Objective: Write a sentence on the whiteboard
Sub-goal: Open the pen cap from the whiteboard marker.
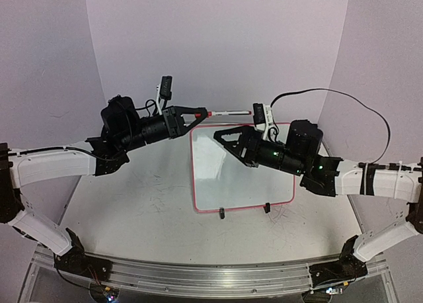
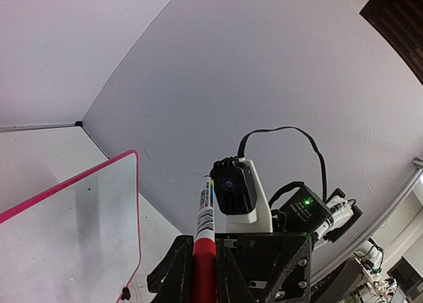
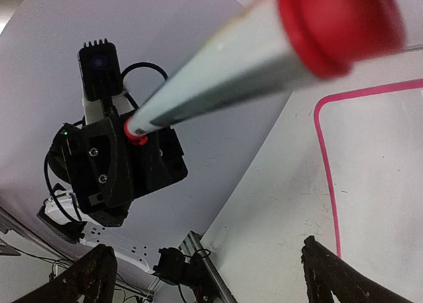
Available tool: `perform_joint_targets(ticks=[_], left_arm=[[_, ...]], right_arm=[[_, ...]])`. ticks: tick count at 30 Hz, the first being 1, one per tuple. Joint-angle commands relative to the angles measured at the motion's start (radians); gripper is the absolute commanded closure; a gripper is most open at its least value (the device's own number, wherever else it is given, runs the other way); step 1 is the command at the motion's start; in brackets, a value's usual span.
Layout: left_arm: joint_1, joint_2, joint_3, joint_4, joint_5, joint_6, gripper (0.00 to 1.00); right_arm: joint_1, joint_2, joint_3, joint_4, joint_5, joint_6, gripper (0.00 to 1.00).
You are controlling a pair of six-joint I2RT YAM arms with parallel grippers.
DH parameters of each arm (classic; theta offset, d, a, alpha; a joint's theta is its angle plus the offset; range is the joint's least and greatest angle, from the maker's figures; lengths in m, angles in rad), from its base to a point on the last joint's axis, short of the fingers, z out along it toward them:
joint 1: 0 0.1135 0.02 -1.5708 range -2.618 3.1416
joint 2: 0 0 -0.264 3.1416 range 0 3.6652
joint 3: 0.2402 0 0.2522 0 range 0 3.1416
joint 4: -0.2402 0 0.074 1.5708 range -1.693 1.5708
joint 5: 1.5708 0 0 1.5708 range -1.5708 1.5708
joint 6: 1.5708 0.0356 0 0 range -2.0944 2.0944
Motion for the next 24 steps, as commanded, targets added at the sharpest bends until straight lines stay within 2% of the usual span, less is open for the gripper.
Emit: perform_joint_targets(ticks=[1,14,22,24], left_arm=[[-0.001,-0.048,-0.025,0.083,-0.010,-0.037,1.00],[-0.001,-0.008,-0.032,0.160,0.016,-0.086,1.00],[-0.005,0.005,-0.037,0.189,0.040,-0.124,1.00],[-0.006,0.005,-0.041,0.195,0.040,-0.128,1.00]], right_arm=[[0.001,-0.002,0.006,0.153,-0.029,0.034,0.02],[0.000,0.001,-0.021,0.261,0.036,0.033,0.05],[0.000,0.014,0.004,0.313,0.101,0.054,0.18],[-0.001,0.022,0.015,0.314,0.125,0.067,0.24]])
